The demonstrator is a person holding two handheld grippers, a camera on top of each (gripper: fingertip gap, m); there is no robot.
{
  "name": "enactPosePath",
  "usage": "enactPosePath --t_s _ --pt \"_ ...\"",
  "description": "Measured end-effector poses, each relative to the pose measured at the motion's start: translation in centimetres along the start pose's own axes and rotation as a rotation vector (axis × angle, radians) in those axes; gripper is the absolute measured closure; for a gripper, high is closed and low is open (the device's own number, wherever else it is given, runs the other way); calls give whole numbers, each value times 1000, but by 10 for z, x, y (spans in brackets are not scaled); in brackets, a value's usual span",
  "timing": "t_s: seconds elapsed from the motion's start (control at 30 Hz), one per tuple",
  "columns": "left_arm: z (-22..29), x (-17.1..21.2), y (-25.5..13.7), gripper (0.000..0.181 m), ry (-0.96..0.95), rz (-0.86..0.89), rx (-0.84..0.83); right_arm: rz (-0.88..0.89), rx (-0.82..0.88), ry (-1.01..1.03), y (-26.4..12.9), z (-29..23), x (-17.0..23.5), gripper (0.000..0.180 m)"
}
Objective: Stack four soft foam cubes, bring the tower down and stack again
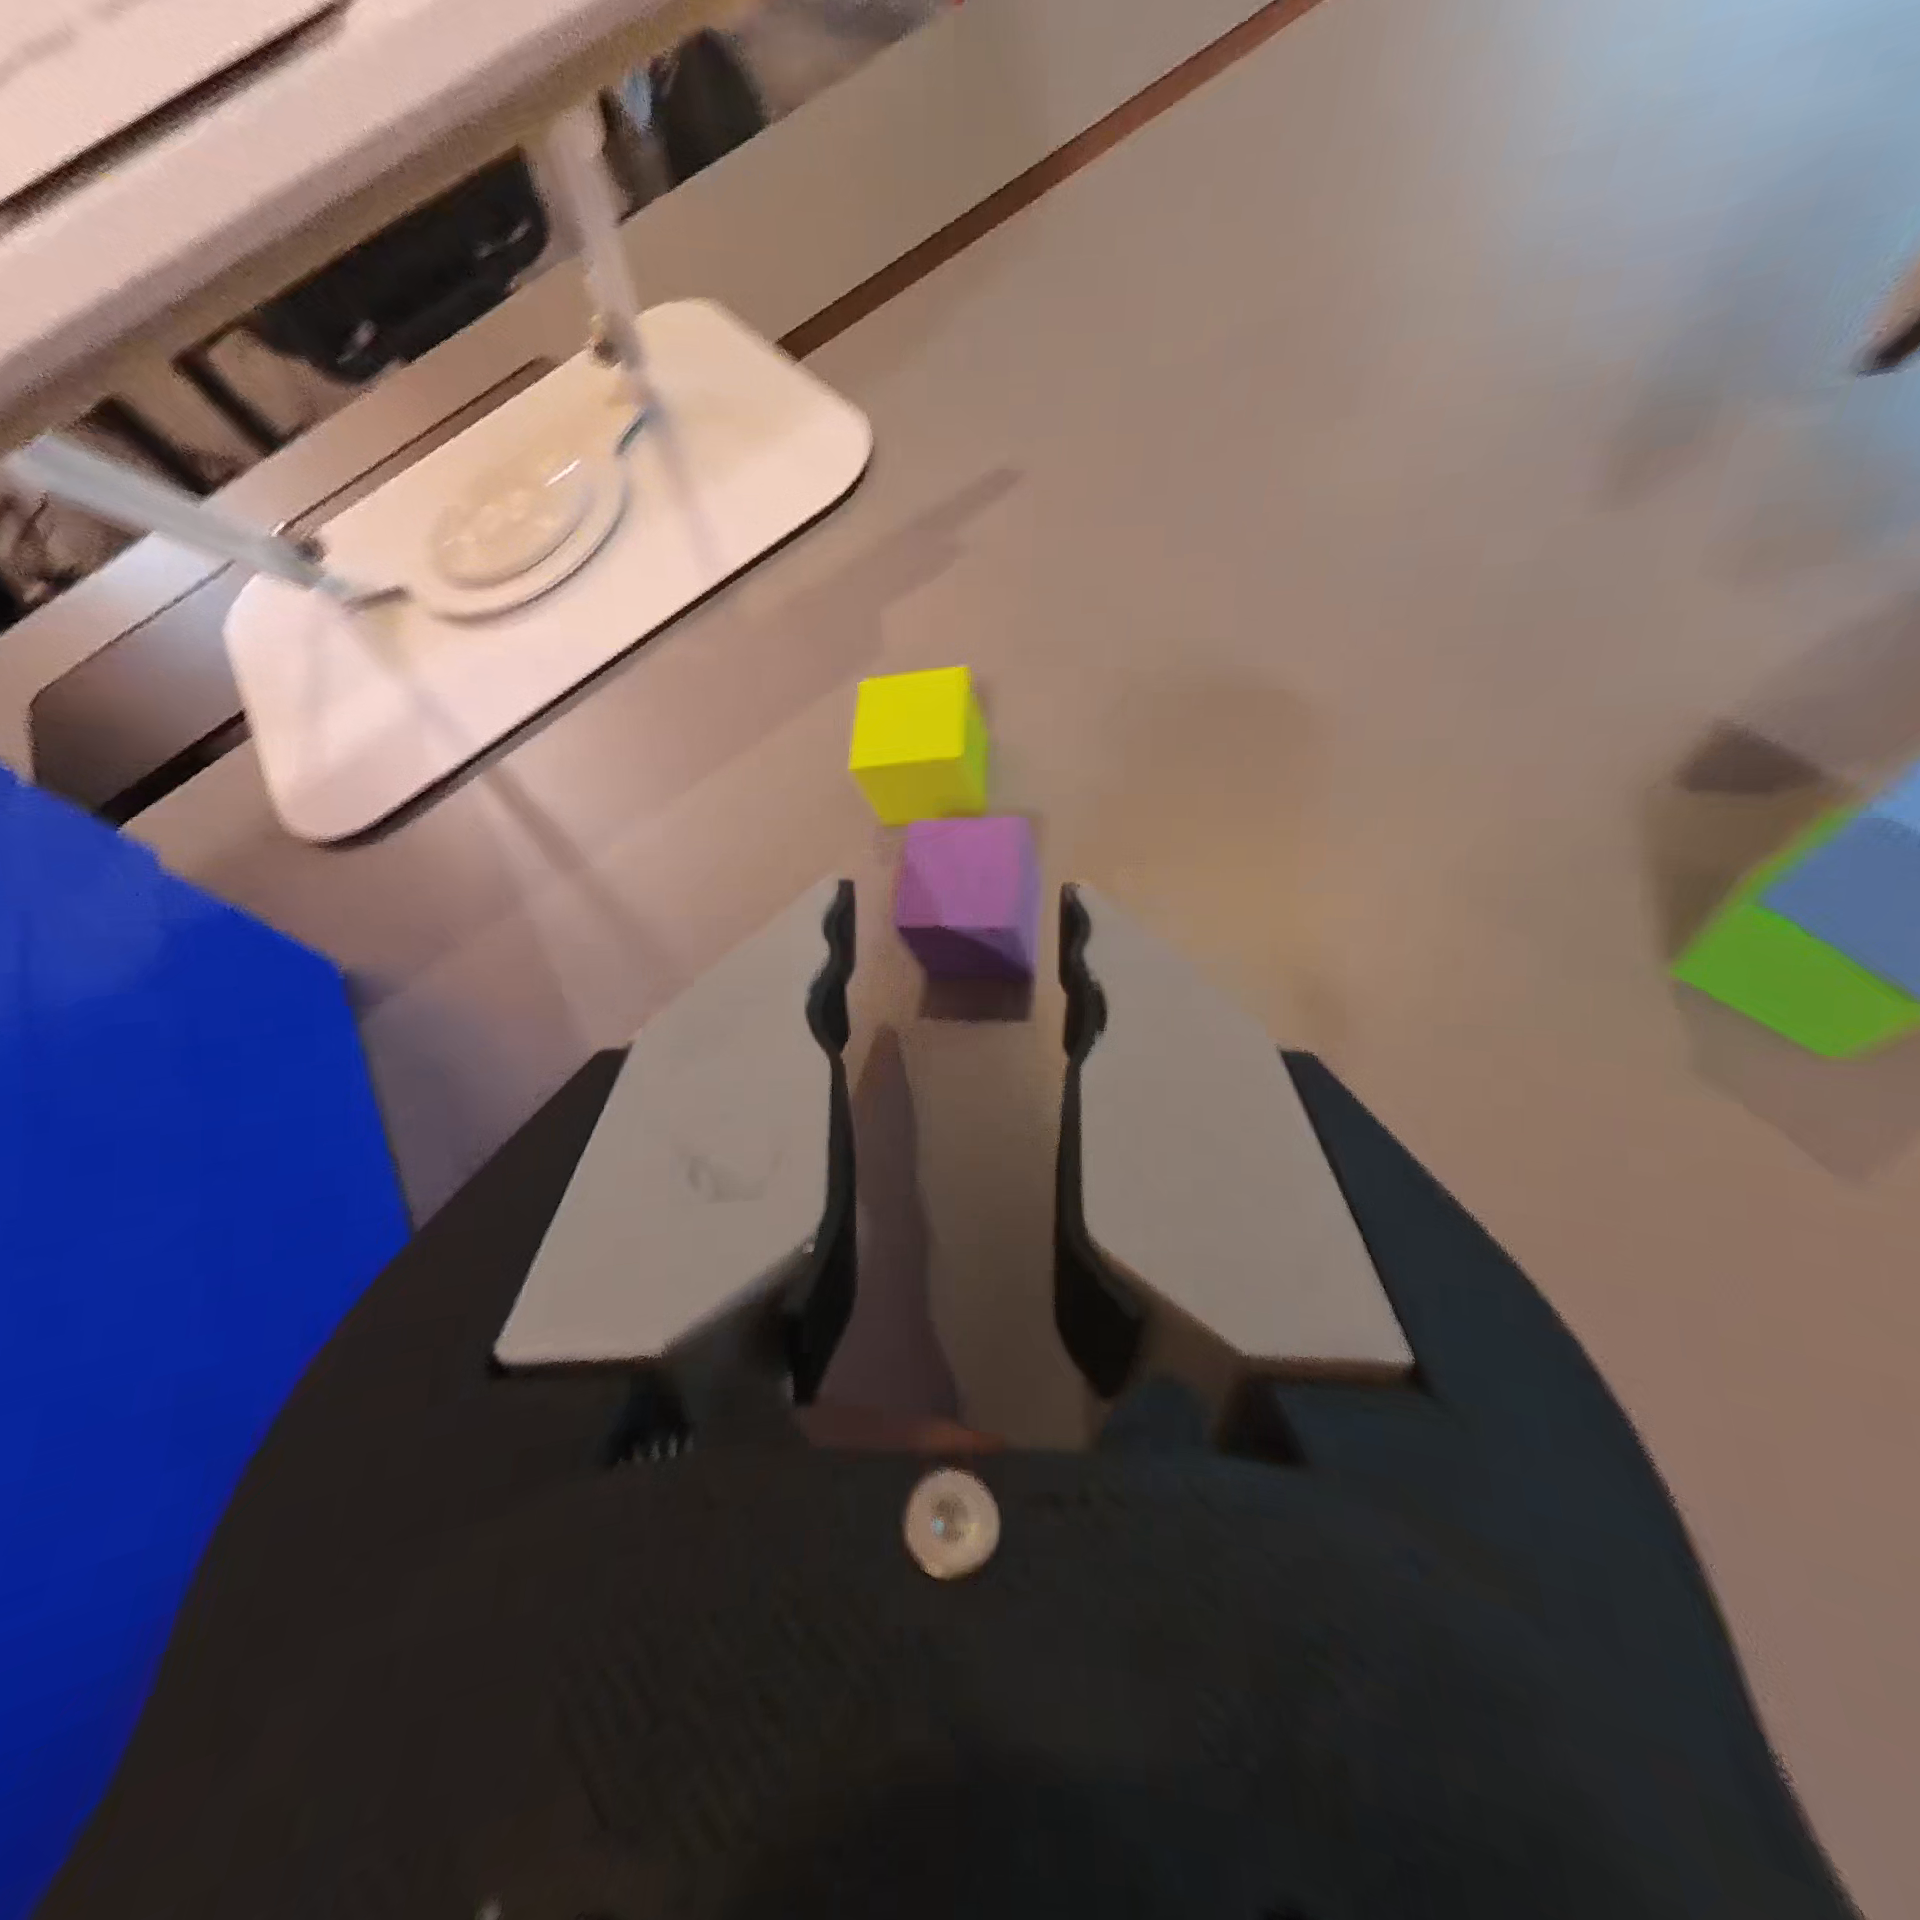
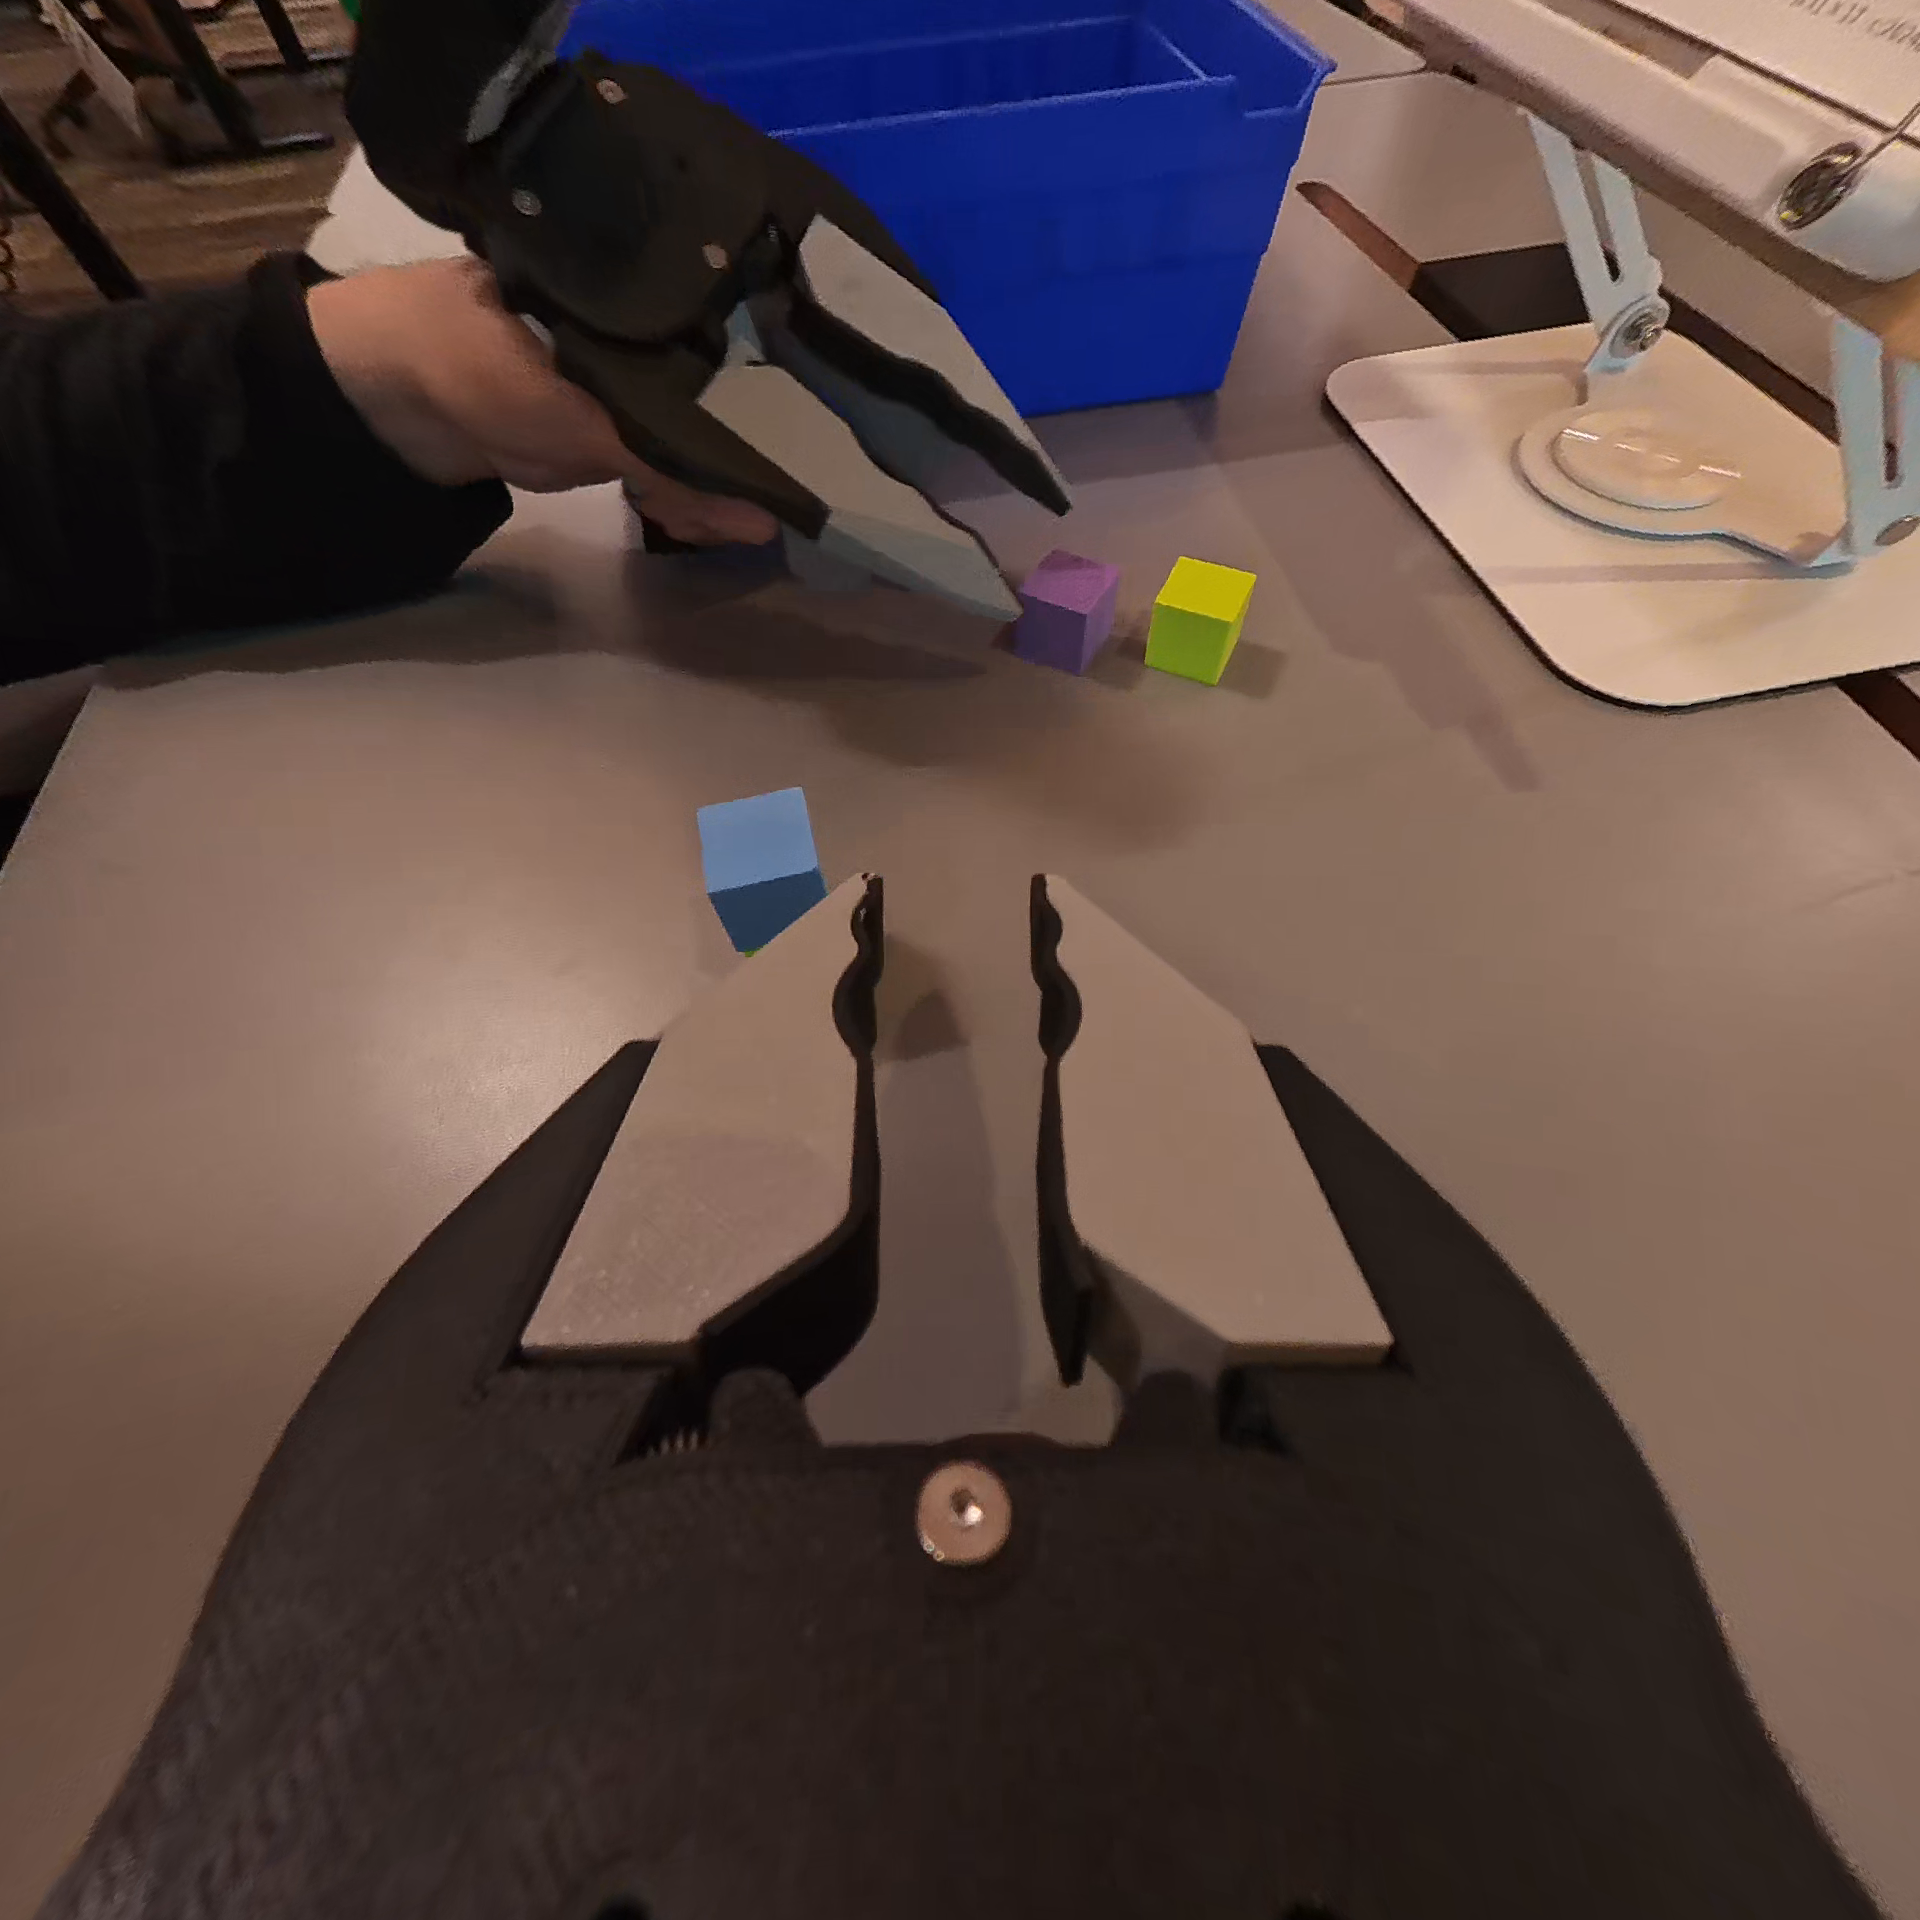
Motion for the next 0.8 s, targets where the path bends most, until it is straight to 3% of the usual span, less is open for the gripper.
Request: enactPosePath --t_s 0.37,0.5,0.8 --pt "5 9 29 133 -132 -130 154 -8 -32 2 6 -5 2 155" --pt "5 7 29 154 -196 -105 212 -5 -40 2 7 -8 1 156" --pt "29 -17 3 155 160 76 148 31 -66 34 7 -16 -9 156"
Point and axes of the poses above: each gripper's, where its closed fingertips meet, y out along the fingers, x out of its underside, z = x × y across the jaws, the point moved 2 cm from there along -y, back along the fingers, and after that the axes turned 8 degrees about y, right-handed, at the moved point
